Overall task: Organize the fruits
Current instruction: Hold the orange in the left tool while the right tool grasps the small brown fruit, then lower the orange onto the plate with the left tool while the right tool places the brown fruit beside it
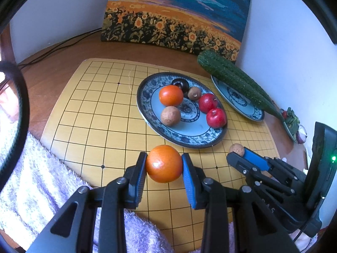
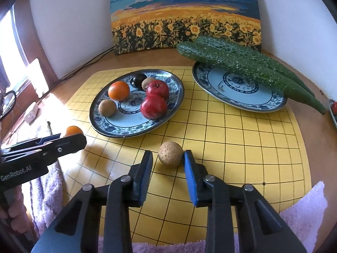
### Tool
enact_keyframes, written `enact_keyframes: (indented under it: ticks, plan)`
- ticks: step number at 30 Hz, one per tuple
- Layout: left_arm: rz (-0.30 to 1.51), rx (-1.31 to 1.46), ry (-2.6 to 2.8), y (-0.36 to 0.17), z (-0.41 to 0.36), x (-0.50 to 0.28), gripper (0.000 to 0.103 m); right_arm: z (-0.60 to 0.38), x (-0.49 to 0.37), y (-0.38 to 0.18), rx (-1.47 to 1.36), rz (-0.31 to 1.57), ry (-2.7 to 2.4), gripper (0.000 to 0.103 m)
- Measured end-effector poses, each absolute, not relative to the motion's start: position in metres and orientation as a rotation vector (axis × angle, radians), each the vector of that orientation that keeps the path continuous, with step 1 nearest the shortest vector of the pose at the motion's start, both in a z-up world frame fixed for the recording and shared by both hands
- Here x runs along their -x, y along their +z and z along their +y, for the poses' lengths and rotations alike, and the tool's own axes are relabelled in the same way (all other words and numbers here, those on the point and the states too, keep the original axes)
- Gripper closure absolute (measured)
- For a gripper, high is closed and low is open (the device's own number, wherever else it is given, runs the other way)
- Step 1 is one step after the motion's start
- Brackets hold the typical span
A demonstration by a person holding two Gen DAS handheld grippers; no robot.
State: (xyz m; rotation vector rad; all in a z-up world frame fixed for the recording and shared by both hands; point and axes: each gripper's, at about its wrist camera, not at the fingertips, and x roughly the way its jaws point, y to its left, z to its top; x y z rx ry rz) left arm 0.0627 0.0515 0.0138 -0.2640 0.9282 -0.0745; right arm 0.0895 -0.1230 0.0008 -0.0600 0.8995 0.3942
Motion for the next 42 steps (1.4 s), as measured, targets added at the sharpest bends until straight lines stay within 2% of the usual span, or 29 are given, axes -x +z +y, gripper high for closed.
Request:
enact_keyframes:
  ticks: [2,20,42]
  plan:
    - [0.928,0.263,-0.076,0.014,0.052,-0.063,0.069,-0.123,-0.09,0.001,0.067,0.9,0.392,0.077]
    - [0.851,0.211,-0.086,0.036,0.056,-0.095,0.069,-0.095,-0.085,0.033,0.097,0.837,0.479,0.077]
    - [0.882,0.217,-0.112,0.02,0.067,-0.131,0.069,-0.058,-0.098,0.012,0.119,0.862,0.513,0.077]
